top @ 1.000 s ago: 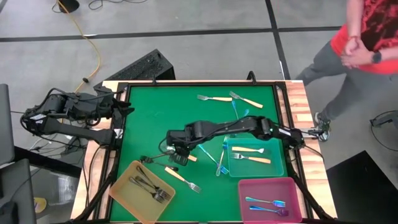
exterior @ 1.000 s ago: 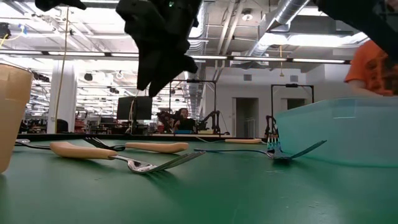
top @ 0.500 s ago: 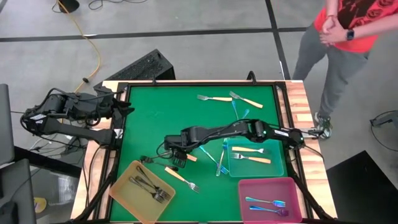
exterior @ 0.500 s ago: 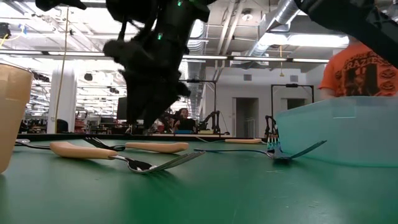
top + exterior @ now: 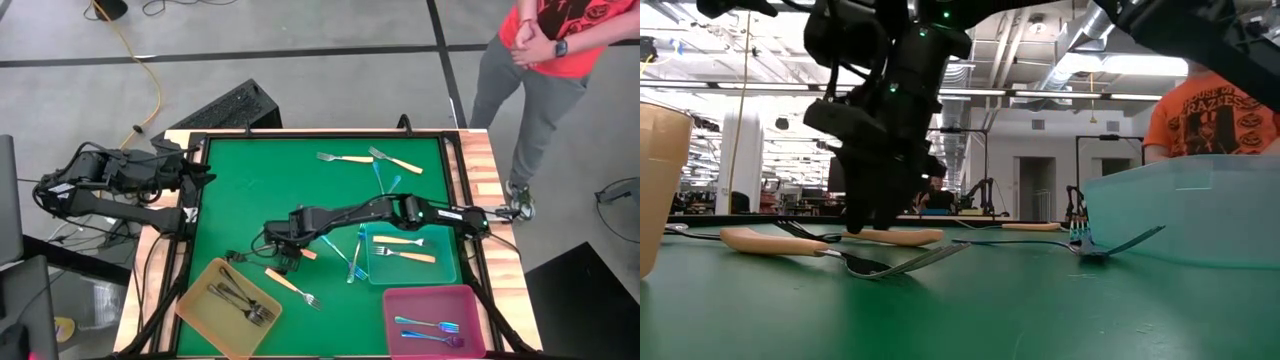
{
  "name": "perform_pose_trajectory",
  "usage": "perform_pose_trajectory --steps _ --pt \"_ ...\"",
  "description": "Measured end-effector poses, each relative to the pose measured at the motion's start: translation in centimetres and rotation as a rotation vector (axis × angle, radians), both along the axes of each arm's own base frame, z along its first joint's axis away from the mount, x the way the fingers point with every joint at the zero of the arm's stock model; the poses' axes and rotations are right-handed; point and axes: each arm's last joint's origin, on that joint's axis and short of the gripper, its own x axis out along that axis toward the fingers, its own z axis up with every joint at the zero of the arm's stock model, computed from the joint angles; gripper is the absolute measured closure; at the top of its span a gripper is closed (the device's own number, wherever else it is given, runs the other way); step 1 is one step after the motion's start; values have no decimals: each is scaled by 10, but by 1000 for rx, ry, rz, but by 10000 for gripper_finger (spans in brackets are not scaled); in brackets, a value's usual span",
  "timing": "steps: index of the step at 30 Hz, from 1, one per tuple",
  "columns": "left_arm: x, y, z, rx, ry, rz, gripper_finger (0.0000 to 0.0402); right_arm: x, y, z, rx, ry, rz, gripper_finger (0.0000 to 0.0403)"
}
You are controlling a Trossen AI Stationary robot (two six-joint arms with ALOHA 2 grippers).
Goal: Sort silverware by color (type)
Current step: Put the yellow fork into the green bin
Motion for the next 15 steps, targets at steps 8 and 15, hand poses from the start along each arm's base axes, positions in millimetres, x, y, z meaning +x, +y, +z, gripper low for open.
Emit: perform_pose_trajectory --steps 8,15 --pt "0 0 0 1 -1 2 243 -1 -4 -3 -14 18 28 188" --pt "0 0 0 1 -1 2 243 2 -3 -16 7 27 48 190"
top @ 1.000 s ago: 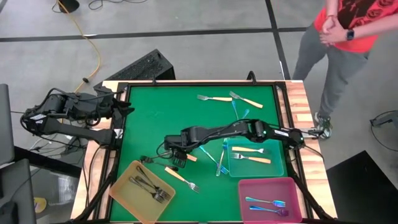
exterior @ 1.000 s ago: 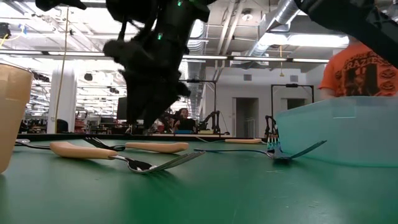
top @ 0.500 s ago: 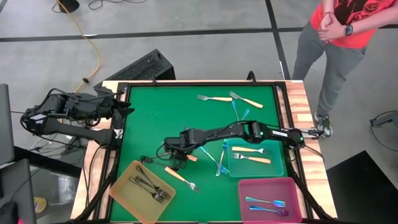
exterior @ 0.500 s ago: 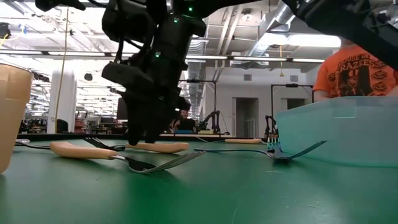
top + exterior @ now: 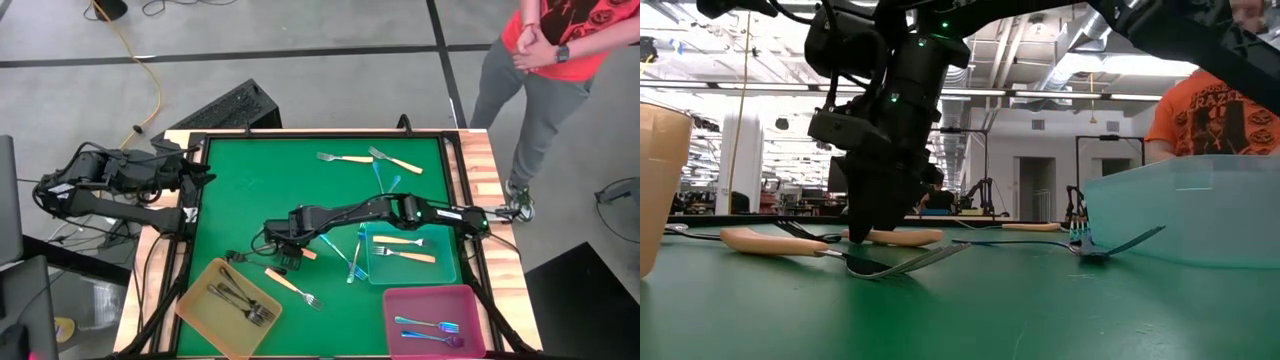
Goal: Sort silverware by color (type)
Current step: Put the yellow fork into the green bin
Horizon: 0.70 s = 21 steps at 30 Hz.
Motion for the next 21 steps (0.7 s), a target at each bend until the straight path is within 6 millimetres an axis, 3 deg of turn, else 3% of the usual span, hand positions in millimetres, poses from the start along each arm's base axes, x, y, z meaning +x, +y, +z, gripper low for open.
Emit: perform_pose_trajectory --steps 7,16,21 --pt "0 0 0 1 3 2 243 -1 1 -4 20 19 -7 203" --pt "0 0 0 1 3 2 243 -2 -4 -6 31 46 -55 314" --pt "0 0 0 2 6 1 243 -2 -3 -7 52 51 -60 327"
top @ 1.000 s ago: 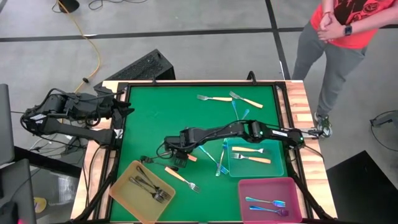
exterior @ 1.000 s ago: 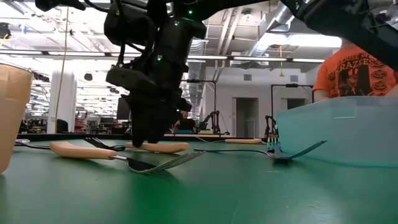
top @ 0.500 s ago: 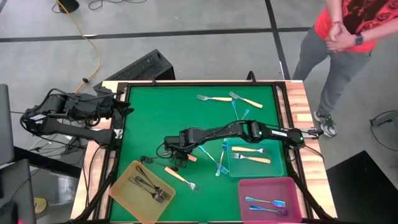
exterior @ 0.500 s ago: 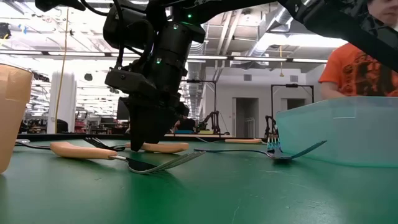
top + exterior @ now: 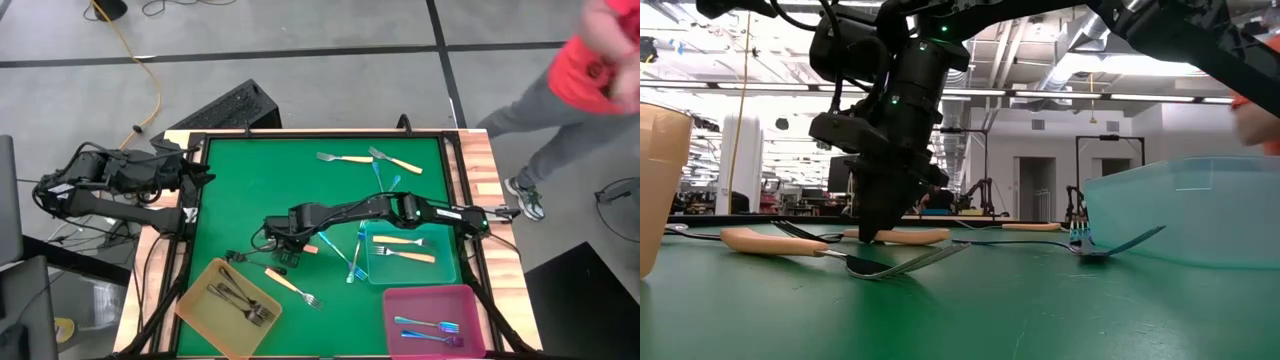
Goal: Sort silverware by color (type)
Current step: Put the yellow fork into the green bin
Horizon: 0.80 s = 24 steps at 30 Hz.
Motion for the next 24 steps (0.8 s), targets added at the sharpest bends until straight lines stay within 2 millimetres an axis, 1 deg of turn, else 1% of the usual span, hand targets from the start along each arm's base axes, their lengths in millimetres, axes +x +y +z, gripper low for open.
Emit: perform_pose_trajectory --steps 6,8,12,15,18,21,24 --pt "0 0 0 2 1 -2 243 1 1 6 15 -10 -12 327" --pt "0 0 0 2 1 -2 243 0 1 14 21 -27 -19 327" --pt "0 0 0 1 1 -4 243 -2 1 21 41 -32 -14 327" --pt "0 0 0 1 2 -4 243 -5 -1 37 41 -54 -10 327" --pt "0 0 0 0 1 -5 243 -10 -4 59 33 -84 -8 327" --pt "0 0 0 0 1 -5 243 -12 -6 70 23 -104 -3 327" --pt "0 0 0 -1 1 -5 243 -20 -6 83 8 -86 24 327"
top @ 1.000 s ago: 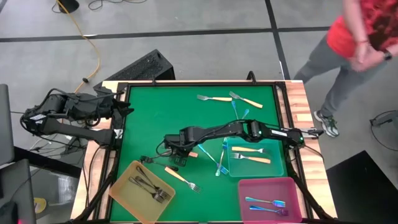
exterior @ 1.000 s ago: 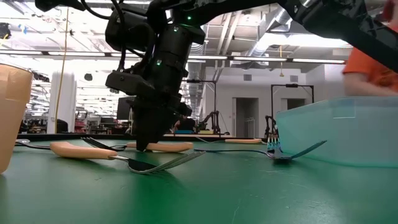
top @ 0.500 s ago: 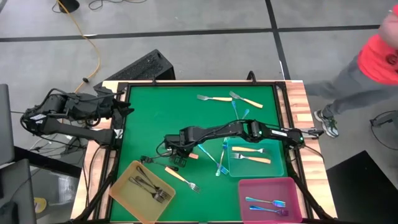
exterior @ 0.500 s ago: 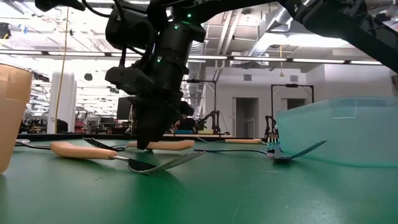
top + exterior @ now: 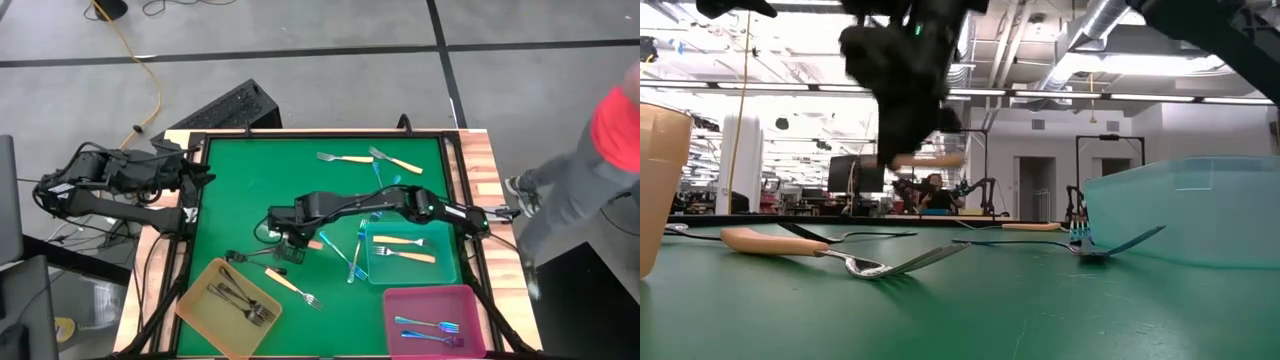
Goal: Sort silverware by color (type)
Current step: Put the yellow fork into the green bin
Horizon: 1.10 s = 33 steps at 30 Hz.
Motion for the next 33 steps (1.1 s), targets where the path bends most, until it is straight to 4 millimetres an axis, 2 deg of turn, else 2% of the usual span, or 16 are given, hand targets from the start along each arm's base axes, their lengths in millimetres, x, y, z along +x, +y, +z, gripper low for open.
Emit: perform_pose_trajectory --steps 2,9,14,18,20,22,26,33 --pt "0 0 0 0 0 0 243 -9 -1 19 -16 -8 16 327" --pt "0 0 0 5 1 -3 243 -36 -5 65 -106 -10 38 327" --pt "0 0 0 6 1 -4 243 -67 -3 105 -176 -14 78 327" --pt "0 0 0 7 1 -4 243 -89 1 118 -216 35 104 327" --pt "0 0 0 11 3 -6 243 -99 4 122 -232 47 111 327" --pt "0 0 0 19 7 -11 243 -118 3 129 -235 68 115 327" --pt "0 0 0 22 9 -13 243 -148 4 129 -215 53 76 327" --pt "0 0 0 24 8 -11 243 -216 4 102 -154 37 -53 327"
